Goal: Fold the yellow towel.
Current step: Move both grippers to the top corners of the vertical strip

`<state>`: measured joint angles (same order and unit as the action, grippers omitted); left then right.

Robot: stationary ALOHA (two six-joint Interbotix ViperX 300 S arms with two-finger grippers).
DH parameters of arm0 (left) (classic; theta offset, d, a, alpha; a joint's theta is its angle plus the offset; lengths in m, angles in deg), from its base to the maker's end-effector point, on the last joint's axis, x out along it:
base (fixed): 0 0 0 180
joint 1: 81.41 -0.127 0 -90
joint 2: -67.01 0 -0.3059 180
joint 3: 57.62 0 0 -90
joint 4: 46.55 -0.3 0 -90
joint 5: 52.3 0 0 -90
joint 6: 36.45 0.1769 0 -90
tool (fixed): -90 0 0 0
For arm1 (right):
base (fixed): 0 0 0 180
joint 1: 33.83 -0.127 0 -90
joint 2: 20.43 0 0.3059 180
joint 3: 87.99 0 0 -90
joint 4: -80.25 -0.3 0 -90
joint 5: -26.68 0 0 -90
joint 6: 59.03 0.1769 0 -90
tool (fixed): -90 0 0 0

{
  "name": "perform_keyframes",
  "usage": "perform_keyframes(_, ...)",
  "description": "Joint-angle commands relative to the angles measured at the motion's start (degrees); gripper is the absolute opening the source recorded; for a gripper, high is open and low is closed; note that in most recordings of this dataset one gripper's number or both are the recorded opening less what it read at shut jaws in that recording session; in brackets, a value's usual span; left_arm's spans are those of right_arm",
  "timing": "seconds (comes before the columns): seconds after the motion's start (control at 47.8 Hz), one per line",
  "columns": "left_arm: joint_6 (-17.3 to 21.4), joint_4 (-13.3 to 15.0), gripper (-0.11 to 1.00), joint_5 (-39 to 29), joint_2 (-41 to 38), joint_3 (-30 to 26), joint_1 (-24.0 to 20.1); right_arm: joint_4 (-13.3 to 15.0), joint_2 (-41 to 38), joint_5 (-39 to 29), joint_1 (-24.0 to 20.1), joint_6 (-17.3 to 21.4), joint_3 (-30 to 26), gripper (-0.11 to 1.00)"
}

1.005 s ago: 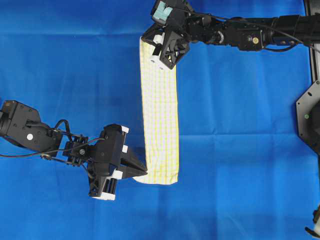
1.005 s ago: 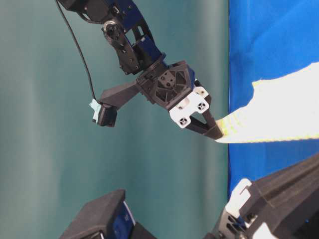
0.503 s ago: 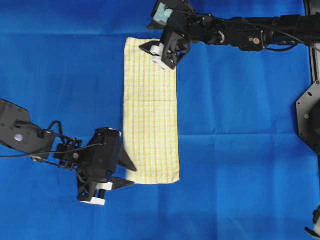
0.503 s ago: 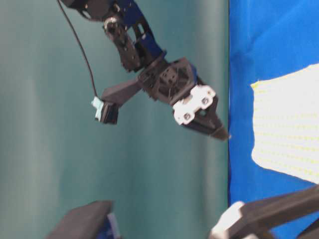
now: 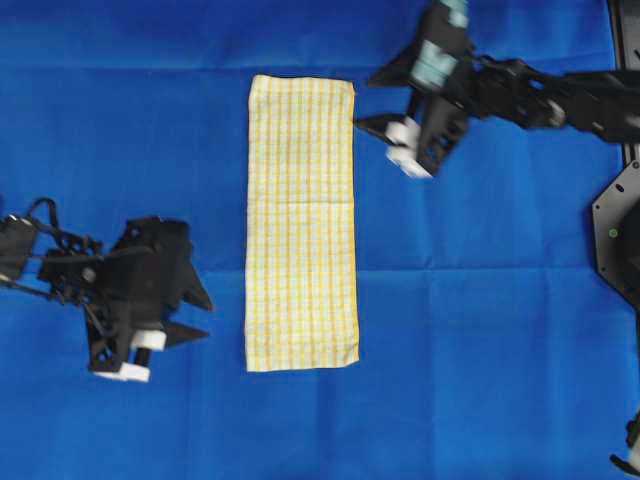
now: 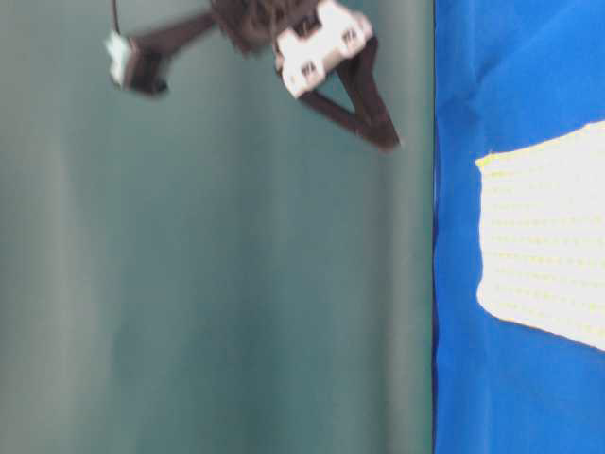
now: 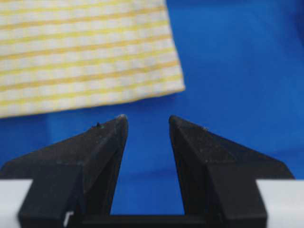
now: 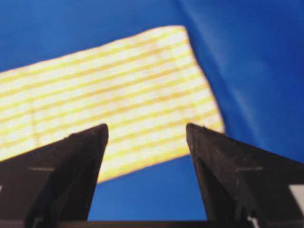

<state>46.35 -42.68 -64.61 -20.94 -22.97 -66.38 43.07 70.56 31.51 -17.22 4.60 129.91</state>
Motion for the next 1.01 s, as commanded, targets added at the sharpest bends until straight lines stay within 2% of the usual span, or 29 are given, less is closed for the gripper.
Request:
perform_keyframes(0.0, 0.1, -0.1, 0.33, 1.8, 3.4, 1.2, -1.1, -0.4, 4.5, 1.4, -1.9, 0.1, 2.2, 0.67)
perform_keyframes(0.209, 0.1, -0.1, 0.32, 6.5, 7.8, 5.4, -2.7, -1.1, 10.8, 1.9, -7.3, 0.2, 7.0, 0.67)
perform_keyframes(0.335, 0.1, -0.1, 0.32, 9.8, 9.6, 7.1, -4.6, -1.4, 11.8, 1.9, -8.5, 0.2, 7.7, 0.67)
perform_keyframes(0.733, 0.4, -0.3, 0.32, 11.0, 8.8, 6.8, -7.5, -1.3, 11.2, 2.4, -8.6, 0.1, 7.5, 0.67)
perform_keyframes(0.859, 1.0, -0.4, 0.33, 13.2, 7.4, 6.9, -10.3, -1.3, 9.8, 4.1, -8.0, 0.0, 6.6, 0.67)
perform_keyframes(0.984, 2.2, -0.8, 0.36, 15.5, 5.0, 6.4, -15.1, -1.3, 6.7, 4.4, -4.7, -0.1, 4.7, 0.67)
